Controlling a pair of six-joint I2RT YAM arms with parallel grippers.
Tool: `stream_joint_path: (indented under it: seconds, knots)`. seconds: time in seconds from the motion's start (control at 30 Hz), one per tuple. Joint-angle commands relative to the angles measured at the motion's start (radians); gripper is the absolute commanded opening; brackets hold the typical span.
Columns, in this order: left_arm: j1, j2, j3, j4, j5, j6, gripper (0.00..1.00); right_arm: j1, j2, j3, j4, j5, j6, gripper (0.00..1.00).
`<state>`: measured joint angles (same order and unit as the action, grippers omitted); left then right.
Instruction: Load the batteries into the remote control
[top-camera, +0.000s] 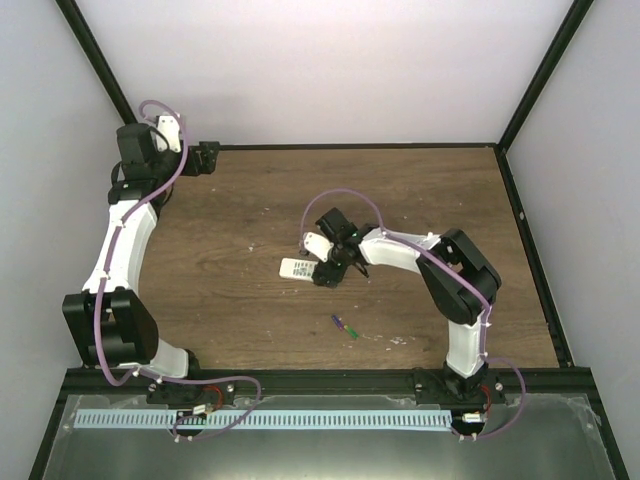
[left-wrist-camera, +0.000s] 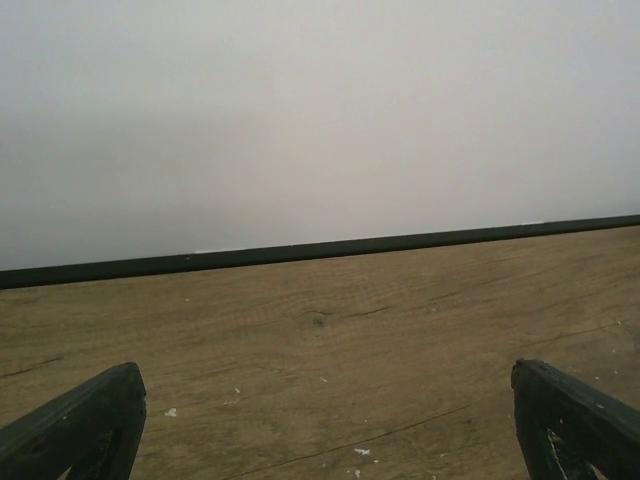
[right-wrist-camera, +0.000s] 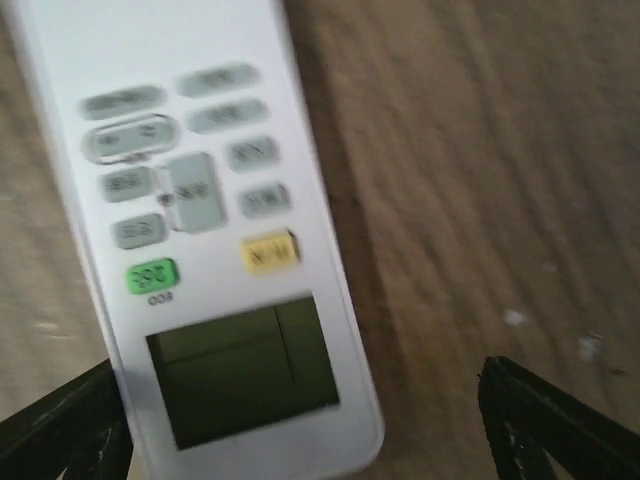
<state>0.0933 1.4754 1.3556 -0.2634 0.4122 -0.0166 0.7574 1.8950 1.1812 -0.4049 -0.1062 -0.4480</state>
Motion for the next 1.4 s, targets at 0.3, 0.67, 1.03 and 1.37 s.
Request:
stream_joint_path:
  seconds: [0.3, 0.67, 1.03, 1.37]
  knots:
    - [0.005, 0.012, 0.000, 0.053, 0.134, 0.038, 1.00, -0.102, 0.146, 0.208, -0.017, 0.077, 0.004, 0.84]
    - [-0.095, -0.007, -0.063, -0.054, 0.059, 0.141, 1.00, -0.109, 0.086, 0.180, 0.016, 0.063, 0.060, 0.84]
    - [-0.260, -0.061, -0.255, -0.118, -0.023, -0.043, 1.00, -0.225, -0.145, 0.163, -0.025, 0.222, 0.279, 0.92]
    - [-0.441, 0.206, -0.067, -0.324, -0.094, -0.038, 1.00, -0.323, -0.216, 0.185, -0.083, 0.385, 0.485, 1.00]
